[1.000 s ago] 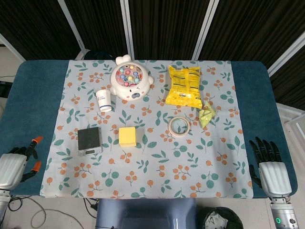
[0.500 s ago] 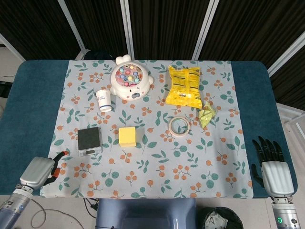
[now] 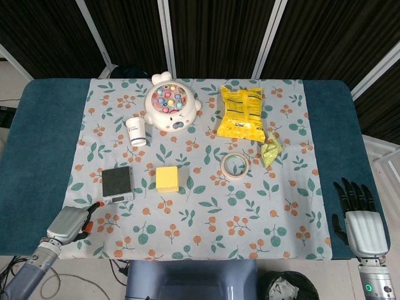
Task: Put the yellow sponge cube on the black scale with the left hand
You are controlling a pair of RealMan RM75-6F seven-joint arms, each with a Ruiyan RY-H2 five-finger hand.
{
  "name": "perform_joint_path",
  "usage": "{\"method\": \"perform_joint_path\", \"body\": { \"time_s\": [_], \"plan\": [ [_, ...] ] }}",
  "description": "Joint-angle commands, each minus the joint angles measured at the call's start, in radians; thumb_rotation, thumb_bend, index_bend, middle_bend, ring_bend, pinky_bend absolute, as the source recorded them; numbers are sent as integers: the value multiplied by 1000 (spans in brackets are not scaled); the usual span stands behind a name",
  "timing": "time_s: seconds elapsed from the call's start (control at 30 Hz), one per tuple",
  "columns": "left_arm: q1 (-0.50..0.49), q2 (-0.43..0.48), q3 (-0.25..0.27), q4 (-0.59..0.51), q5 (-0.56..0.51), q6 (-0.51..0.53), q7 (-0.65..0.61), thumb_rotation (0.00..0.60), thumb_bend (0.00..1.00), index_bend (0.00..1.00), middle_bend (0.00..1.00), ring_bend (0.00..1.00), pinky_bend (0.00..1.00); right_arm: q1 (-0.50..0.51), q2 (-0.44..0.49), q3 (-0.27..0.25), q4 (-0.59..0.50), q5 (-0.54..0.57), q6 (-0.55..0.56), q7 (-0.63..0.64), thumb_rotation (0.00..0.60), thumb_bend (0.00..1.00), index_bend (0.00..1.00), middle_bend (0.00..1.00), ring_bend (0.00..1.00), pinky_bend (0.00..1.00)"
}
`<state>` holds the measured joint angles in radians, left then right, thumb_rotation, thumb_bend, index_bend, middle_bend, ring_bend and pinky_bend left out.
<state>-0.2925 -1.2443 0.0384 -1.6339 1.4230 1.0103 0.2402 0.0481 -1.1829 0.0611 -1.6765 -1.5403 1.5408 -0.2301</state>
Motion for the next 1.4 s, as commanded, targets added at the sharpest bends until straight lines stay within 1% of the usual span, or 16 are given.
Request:
{"method": "perform_joint_path", "body": {
  "time_s": [0.03,0.17,0.4,0.7,1.4],
  "plan": [
    [-1,-9,-7,7,-6,11,5,600,552,197,697,619,639,0,0,0,0,0,0,-1,600,581,0,0,0,0],
    [0,-20,-9,20,-11,26,7,600,551,197,697,619,639,1,-1,-1,1,2,-3,-4,600,582,0,0,0,0],
    [-8,-30,-4,42,-32,7,4,600,551,197,694,620,639,-1,-2,0,-1,4,-1,-7,600,582,0,0,0,0],
    [-23,-42,2,59,-34,-8,3,600,551,197,685,623,634,-1,-3,1,-3,9,-3,-11,600,581,0,0,0,0],
    [-42,-38,3,53,-66,-17,18,600,551,197,673,623,631,-2,-1,1,-10,15,-5,-12,600,582,0,0,0,0]
  ]
}}
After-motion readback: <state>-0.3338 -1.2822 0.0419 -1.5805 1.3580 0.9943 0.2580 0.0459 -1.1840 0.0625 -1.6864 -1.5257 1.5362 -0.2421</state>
